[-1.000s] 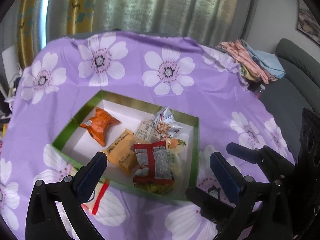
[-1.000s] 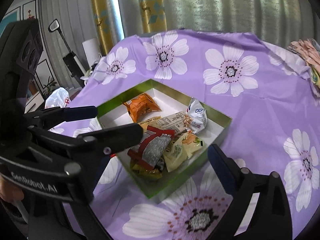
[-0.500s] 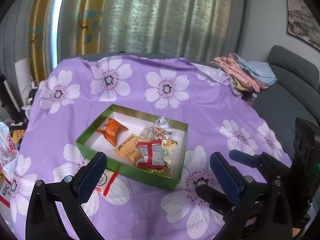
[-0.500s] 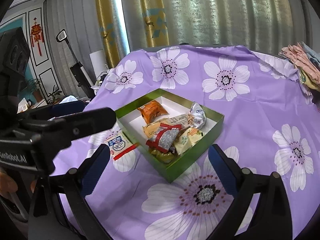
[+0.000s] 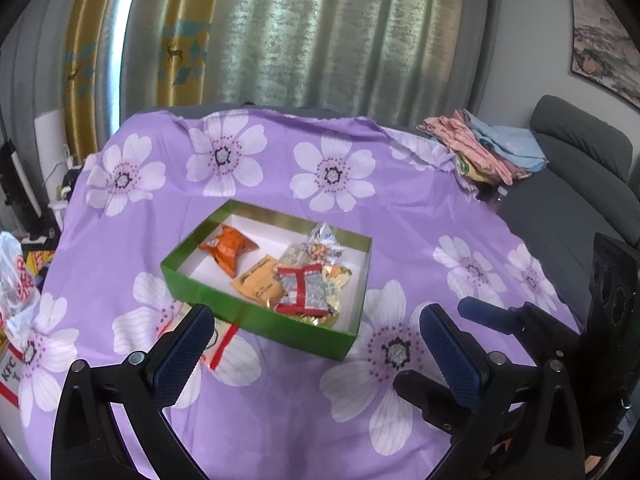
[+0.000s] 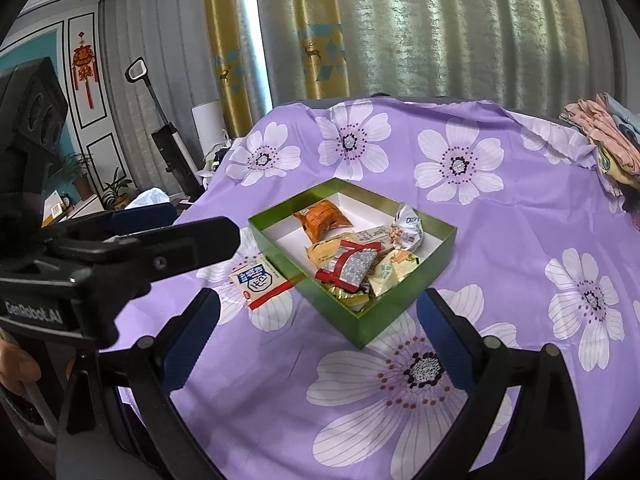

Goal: Organize snacks
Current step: 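Withdraw the left tool and turn toward the white-and-blue biscuit pack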

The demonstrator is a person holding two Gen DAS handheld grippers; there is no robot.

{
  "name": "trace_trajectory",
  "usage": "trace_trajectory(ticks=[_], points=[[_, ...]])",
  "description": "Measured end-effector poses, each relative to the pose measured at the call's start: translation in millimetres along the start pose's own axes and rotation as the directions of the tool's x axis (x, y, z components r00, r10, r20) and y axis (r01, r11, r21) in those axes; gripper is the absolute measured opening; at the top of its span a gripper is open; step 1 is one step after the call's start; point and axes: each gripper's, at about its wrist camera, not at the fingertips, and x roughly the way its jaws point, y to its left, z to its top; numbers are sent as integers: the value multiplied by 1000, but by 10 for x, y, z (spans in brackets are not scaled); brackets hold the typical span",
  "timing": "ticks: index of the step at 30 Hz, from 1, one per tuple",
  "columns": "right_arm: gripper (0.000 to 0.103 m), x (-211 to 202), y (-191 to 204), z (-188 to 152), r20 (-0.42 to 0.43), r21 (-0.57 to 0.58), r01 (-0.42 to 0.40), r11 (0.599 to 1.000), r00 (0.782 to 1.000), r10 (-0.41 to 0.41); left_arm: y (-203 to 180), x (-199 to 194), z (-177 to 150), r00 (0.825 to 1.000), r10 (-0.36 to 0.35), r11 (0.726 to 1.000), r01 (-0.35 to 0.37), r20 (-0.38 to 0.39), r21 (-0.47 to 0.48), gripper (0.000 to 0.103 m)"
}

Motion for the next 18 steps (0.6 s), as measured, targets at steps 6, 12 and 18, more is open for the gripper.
trace_trajectory(ticks=[6,12,18], points=[[99,80,87,-107,-32,-2,-22,1000,999,22,339,44,-223,998,41,997,-44,-43,-70,102],[99,266,169,-220,-87,13,-57,998,995,58,835,127,-467,992,91,980,-105,-89,-172,102],[99,509,261,-350,-150,21,-89,996,984,91,1211,240,-740,986,98,961,-128,-134,-243,102]])
